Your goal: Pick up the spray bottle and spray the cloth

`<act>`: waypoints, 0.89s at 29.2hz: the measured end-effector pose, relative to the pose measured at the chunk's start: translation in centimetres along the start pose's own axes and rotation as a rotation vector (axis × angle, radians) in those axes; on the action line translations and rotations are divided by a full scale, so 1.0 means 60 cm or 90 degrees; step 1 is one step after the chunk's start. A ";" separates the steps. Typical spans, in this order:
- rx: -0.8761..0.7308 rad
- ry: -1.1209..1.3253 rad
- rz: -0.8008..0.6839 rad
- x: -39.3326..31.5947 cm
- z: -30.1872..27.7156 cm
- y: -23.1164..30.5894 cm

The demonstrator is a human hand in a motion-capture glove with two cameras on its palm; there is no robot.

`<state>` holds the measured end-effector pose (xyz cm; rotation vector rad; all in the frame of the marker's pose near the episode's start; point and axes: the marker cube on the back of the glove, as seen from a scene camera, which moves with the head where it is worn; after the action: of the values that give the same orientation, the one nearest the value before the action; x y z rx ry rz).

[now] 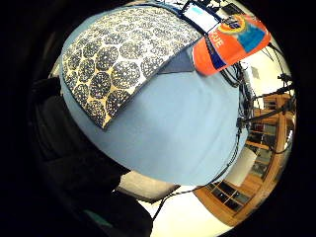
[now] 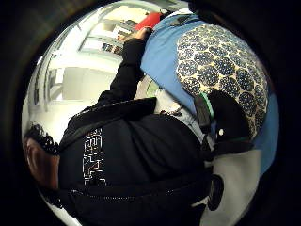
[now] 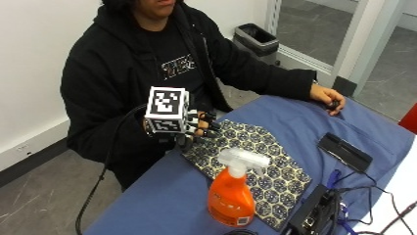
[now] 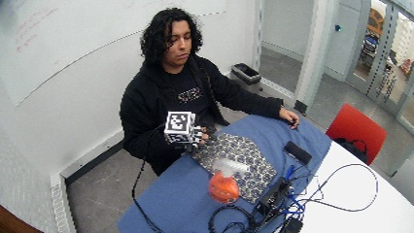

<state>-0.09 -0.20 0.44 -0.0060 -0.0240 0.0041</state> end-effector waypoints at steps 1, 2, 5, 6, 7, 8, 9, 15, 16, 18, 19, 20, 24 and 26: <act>-0.002 -0.002 0.001 0.000 0.002 0.000; -0.007 -0.004 0.002 0.001 0.005 -0.001; -0.024 -0.009 0.009 0.005 0.012 -0.002; -0.025 -0.010 0.013 0.007 0.012 -0.002; -0.024 -0.011 0.017 0.010 0.012 -0.002; -0.021 -0.012 0.022 0.012 0.011 -0.002; -0.017 -0.014 0.027 0.014 0.011 -0.002; -0.010 -0.016 0.049 0.029 0.002 0.005; -0.013 -0.012 0.051 0.033 -0.001 0.007; -0.019 -0.003 0.060 0.046 -0.008 0.011; -0.021 0.002 0.067 0.054 -0.012 0.013; -0.021 0.006 0.074 0.062 -0.017 0.015; -0.029 0.022 0.102 0.096 -0.041 0.013; -0.027 0.031 0.119 0.113 -0.054 -0.007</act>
<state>6.79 -0.63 -2.64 -0.0514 0.0257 0.1898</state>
